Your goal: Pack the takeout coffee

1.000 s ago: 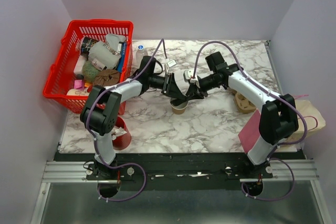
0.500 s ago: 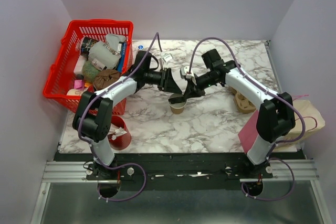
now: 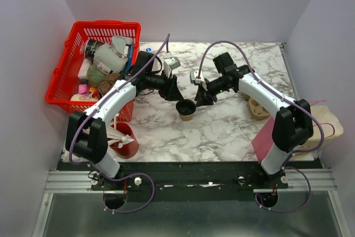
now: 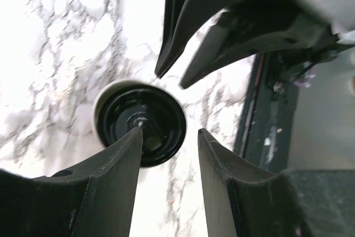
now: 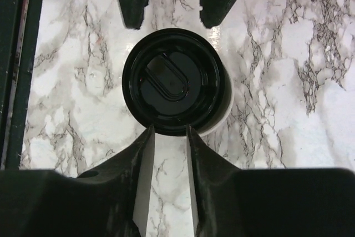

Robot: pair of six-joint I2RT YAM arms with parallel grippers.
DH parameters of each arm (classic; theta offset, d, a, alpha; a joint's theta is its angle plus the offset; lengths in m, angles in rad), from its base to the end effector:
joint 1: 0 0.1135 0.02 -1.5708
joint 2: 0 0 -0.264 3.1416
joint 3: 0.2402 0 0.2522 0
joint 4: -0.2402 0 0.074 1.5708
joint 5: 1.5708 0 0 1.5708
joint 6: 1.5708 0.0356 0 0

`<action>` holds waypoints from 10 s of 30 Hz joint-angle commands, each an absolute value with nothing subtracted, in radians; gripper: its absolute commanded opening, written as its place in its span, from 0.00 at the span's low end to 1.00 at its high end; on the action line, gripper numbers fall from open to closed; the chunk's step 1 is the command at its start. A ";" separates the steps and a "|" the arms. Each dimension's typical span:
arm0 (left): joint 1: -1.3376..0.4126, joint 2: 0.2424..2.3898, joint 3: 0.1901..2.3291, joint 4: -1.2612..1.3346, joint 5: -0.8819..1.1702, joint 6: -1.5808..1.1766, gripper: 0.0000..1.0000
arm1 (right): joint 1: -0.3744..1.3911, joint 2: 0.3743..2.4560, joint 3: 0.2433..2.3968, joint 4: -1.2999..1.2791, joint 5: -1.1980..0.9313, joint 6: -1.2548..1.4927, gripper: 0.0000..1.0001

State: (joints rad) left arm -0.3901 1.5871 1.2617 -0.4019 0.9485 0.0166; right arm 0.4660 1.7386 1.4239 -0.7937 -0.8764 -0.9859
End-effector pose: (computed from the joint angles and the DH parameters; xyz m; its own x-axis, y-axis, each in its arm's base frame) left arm 0.3093 -0.1585 0.2930 -0.6018 0.2579 -0.7558 0.7931 0.3040 -0.5277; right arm 0.3082 0.1856 0.2684 0.0536 -0.5703 -0.8197 -0.9945 -0.1047 0.0078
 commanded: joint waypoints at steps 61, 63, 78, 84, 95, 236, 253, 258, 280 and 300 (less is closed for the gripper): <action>-0.331 1.313 1.146 -0.431 0.617 -0.023 0.58 | 0.663 1.588 1.350 -0.572 -0.737 -0.622 0.17; -0.331 1.301 1.146 -0.445 0.609 -0.009 0.58 | 0.605 1.634 1.385 -0.584 -0.832 -0.507 0.17; -0.345 1.220 1.083 -0.476 0.584 0.152 0.58 | 0.437 1.801 1.402 -0.352 -1.393 0.159 0.14; -0.380 1.242 1.091 -0.456 0.571 0.186 0.59 | 0.405 1.853 1.368 -0.204 -1.384 0.342 0.14; -0.452 1.325 1.111 -0.411 0.537 0.233 0.59 | 0.394 1.911 1.310 -0.020 -1.385 0.508 0.13; -0.502 1.436 1.019 -0.259 0.365 0.196 0.56 | 0.359 1.976 1.336 -0.330 -1.054 0.222 0.45; -0.499 1.433 1.000 -0.267 0.367 0.199 0.56 | 0.374 1.986 1.351 -0.336 -1.043 0.218 0.50; -0.497 1.427 0.994 -0.270 0.367 0.198 0.57 | 0.380 1.990 1.359 -0.339 -1.037 0.216 0.51; -0.494 1.420 0.979 -0.279 0.368 0.195 0.57 | 0.411 1.997 1.391 -0.379 -0.970 0.187 0.57; -0.494 1.417 0.962 -0.273 0.368 0.186 0.57 | 0.442 2.002 1.410 -0.405 -0.911 0.163 0.63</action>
State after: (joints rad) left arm -0.4976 1.4445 0.9760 -0.2783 0.3775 0.1902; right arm 0.4267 1.9770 1.3834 -0.3752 -0.9611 0.1886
